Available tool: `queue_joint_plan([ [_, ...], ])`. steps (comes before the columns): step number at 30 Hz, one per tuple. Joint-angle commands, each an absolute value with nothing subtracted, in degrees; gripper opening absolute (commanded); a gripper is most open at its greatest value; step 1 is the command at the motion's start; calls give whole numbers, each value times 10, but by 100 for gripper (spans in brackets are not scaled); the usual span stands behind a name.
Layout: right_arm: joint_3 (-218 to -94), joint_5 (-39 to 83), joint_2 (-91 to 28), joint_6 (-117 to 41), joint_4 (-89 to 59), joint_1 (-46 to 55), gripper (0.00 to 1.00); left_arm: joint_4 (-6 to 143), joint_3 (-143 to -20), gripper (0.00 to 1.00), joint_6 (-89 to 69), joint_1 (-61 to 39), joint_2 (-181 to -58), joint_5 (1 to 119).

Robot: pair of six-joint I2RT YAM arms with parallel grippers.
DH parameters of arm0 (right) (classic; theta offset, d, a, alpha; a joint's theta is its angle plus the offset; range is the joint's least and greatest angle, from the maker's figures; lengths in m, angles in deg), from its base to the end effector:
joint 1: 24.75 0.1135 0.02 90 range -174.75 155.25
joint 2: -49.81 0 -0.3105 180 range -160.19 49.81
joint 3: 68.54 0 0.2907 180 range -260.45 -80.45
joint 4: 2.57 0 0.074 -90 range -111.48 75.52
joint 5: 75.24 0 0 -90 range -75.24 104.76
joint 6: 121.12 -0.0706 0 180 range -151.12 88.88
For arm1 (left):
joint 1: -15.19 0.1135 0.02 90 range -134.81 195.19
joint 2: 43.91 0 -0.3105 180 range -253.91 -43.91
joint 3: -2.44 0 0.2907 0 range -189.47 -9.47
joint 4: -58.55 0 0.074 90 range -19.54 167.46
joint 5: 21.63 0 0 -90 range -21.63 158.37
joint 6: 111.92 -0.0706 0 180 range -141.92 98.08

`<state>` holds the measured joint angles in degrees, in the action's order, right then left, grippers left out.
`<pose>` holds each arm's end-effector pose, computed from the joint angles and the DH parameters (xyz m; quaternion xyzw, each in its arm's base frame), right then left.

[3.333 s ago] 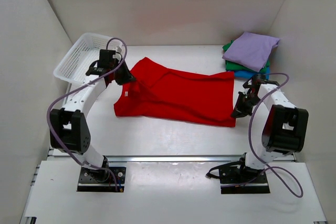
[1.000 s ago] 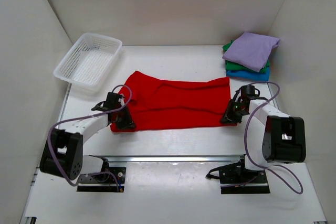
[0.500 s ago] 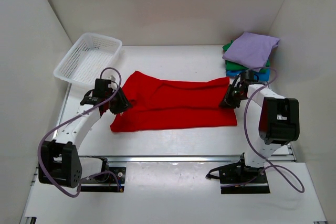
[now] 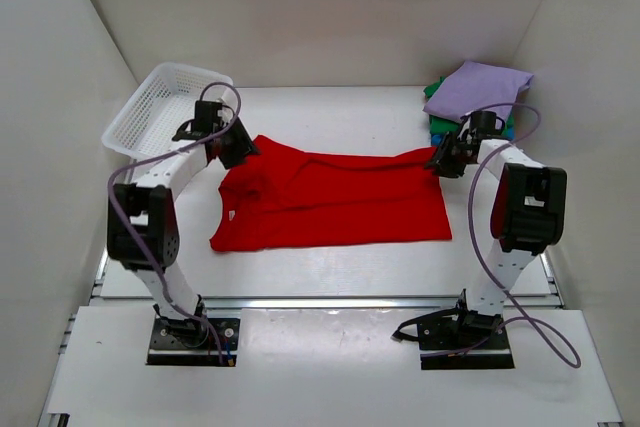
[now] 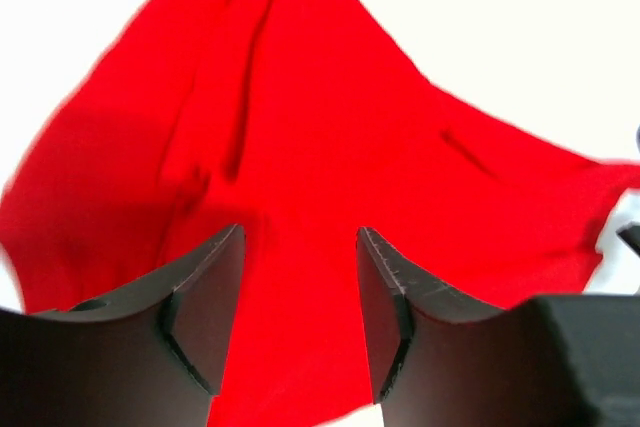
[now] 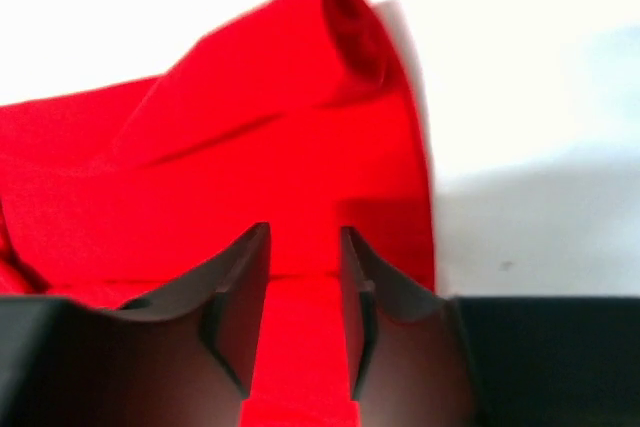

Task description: Fold and stack the t-shirts

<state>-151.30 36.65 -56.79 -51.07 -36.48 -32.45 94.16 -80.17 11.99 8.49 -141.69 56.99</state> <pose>0.4485 -0.0341 0.1756 0.1742 0.9285 0.2105 0.2517 0.4286 -0.0644 0.2341 -0.1882 0.9189 -0.2035 0.2808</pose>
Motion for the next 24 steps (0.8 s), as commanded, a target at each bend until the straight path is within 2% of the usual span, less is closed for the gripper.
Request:
queue_joint_plan([
  [1, -1553, 366, -596, -506, -351, -327, 38, 939, -871, 60, 117, 82, -1477, 591],
  [5, -1597, 356, -635, -498, -366, -328, 48, 938, -917, 61, 119, 81, -1540, 601],
  [15, -1647, 319, -676, -493, -372, -330, 49, 923, -989, 58, 124, 77, -1649, 604],
  [17, -1647, 328, -680, -497, -362, -333, 48, 919, -1003, 26, 124, 75, -1663, 591],
  [19, -1650, 329, -683, -503, -353, -332, 44, 915, -1009, 13, 125, 74, -1665, 584],
  [23, -1665, 333, -694, -504, -353, -334, 37, 908, -1009, 13, 128, 75, -1651, 577],
  [24, -1665, 333, -690, -506, -354, -333, 30, 902, -1008, 14, 130, 75, -1650, 573],
])
